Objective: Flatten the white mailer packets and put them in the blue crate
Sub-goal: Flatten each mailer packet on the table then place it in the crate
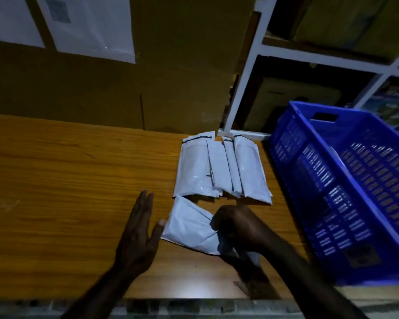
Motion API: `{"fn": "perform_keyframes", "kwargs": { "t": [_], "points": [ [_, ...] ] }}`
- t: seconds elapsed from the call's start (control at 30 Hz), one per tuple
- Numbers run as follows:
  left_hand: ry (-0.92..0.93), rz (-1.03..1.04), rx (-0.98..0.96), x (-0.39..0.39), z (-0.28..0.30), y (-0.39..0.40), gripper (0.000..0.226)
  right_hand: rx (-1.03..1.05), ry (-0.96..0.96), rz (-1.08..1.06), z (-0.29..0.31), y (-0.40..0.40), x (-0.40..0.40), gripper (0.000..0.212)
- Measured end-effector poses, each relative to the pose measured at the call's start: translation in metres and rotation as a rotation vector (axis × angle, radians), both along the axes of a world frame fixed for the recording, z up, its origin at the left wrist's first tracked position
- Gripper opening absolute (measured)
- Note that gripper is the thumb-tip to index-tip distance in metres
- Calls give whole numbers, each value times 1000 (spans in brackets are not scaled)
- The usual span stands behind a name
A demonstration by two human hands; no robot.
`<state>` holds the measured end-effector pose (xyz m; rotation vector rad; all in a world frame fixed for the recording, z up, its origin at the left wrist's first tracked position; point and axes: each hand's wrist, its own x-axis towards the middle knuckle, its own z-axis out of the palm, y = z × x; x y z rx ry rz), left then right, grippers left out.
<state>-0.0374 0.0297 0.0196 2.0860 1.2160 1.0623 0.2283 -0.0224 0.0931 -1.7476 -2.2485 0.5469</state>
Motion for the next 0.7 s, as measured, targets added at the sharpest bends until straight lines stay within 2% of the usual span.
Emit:
{"fn": "perform_keyframes", "kwargs": {
  "t": [0.1,0.2,0.27,0.4,0.7],
  "points": [
    [232,-171,140,12,0,-15,69,79,6,-62,-21,-10,-1,29],
    [365,-265,188,21,-2,-19,67,202,87,-154,-27,-20,-23,27],
    [412,-273,164,23,-6,-17,64,267,65,-200,-34,-25,-41,24],
    [468,-261,118,23,-11,-18,61,352,-177,-221,-60,-27,-69,42],
    [647,-256,132,25,-13,-21,60,402,-190,-250,-87,-29,-73,48]
  ]
}}
